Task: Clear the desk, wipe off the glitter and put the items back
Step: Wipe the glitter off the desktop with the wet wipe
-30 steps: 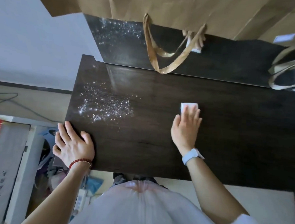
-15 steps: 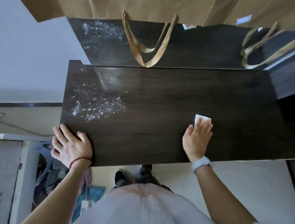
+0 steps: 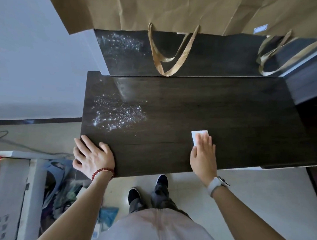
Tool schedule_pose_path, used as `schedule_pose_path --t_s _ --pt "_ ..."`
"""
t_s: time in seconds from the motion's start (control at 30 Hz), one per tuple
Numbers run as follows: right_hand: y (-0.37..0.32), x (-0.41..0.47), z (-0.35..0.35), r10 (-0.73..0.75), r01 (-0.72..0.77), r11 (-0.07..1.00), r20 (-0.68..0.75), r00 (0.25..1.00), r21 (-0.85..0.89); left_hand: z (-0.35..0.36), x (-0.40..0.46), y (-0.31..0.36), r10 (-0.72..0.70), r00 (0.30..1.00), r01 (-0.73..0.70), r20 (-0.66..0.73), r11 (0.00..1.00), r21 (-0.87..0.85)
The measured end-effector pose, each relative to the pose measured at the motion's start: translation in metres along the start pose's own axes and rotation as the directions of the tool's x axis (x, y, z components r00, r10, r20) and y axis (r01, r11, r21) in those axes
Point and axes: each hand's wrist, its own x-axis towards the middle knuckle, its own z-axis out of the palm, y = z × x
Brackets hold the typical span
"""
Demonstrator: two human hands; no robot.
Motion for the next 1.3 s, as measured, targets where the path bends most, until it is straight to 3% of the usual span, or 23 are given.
schedule_pose_path --t_s 0.07,0.13,0.23,0.33,0.47,0.53,0.6,0.67,0.7,0.77,0.83,1.0,1.1,1.17,1.23,1.3 --pt "-0.018 0.001 0.002 0.144 -0.143 0.988 -0.027 0.989 0.056 -0.001 0.001 0.000 -0.001 1.000 0.001 0.005 1.000 0.001" --pt "-0.051 -0.003 0.015 0.132 -0.124 0.983 -0.048 0.990 0.135 -0.002 0.001 0.000 -0.011 1.000 0.011 0.013 1.000 0.010" --pt "-0.111 -0.028 0.042 -0.141 0.146 0.978 -0.044 0.989 0.146 -0.005 0.001 0.001 -0.018 0.999 0.018 0.032 1.000 0.004" --pt "-0.140 -0.043 0.053 -0.398 0.393 0.908 0.004 0.917 0.144 -0.007 0.002 -0.001 -0.025 0.998 0.024 0.062 1.000 0.010" --pt "-0.127 -0.028 0.035 -0.519 0.521 0.828 -0.065 0.852 0.208 -0.008 0.004 -0.004 0.001 0.997 -0.001 0.083 1.000 -0.007" --pt "-0.125 -0.019 0.016 -0.476 0.476 0.826 -0.077 0.876 0.303 -0.008 0.003 -0.007 0.027 0.995 -0.027 0.091 1.000 0.002" --pt "-0.126 -0.010 0.004 -0.288 0.274 0.845 -0.042 0.957 0.460 -0.008 0.002 -0.011 0.062 0.995 -0.063 0.084 0.998 0.013" --pt "-0.125 -0.004 -0.001 -0.138 0.117 0.824 -0.004 0.990 0.555 -0.008 0.001 -0.013 0.084 0.994 -0.086 0.076 0.996 0.026" --pt "-0.124 -0.005 -0.003 -0.153 0.146 0.831 -0.032 0.988 0.536 -0.007 0.000 -0.013 0.091 0.993 -0.093 0.070 0.995 0.032" --pt "-0.128 -0.015 0.000 -0.326 0.336 0.859 -0.091 0.941 0.386 -0.005 0.000 -0.013 0.094 0.994 -0.096 0.053 0.995 0.036" --pt "-0.136 -0.027 0.012 -0.439 0.440 0.872 -0.056 0.897 0.214 -0.005 0.001 -0.013 0.093 0.995 -0.094 0.047 0.995 0.037" --pt "-0.156 -0.031 0.027 -0.343 0.343 0.939 0.028 0.939 -0.024 -0.004 0.001 -0.013 0.104 0.994 -0.105 0.037 0.993 0.051" --pt "-0.157 -0.026 0.024 -0.410 0.409 0.911 -0.009 0.912 -0.048 -0.003 0.001 -0.013 0.110 0.993 -0.112 0.034 0.992 0.050" --pt "-0.151 -0.017 0.018 -0.407 0.403 0.900 -0.011 0.913 0.169 -0.004 0.001 -0.013 0.103 0.994 -0.105 0.034 0.994 0.044" --pt "-0.144 -0.005 0.000 -0.236 0.180 0.861 0.060 0.970 0.476 -0.004 0.001 -0.013 0.108 0.993 -0.110 0.041 0.993 0.049" --pt "-0.133 0.005 -0.017 -0.073 -0.020 0.769 0.119 0.990 0.639 -0.004 0.001 -0.013 0.106 0.994 -0.107 0.041 0.993 0.048"
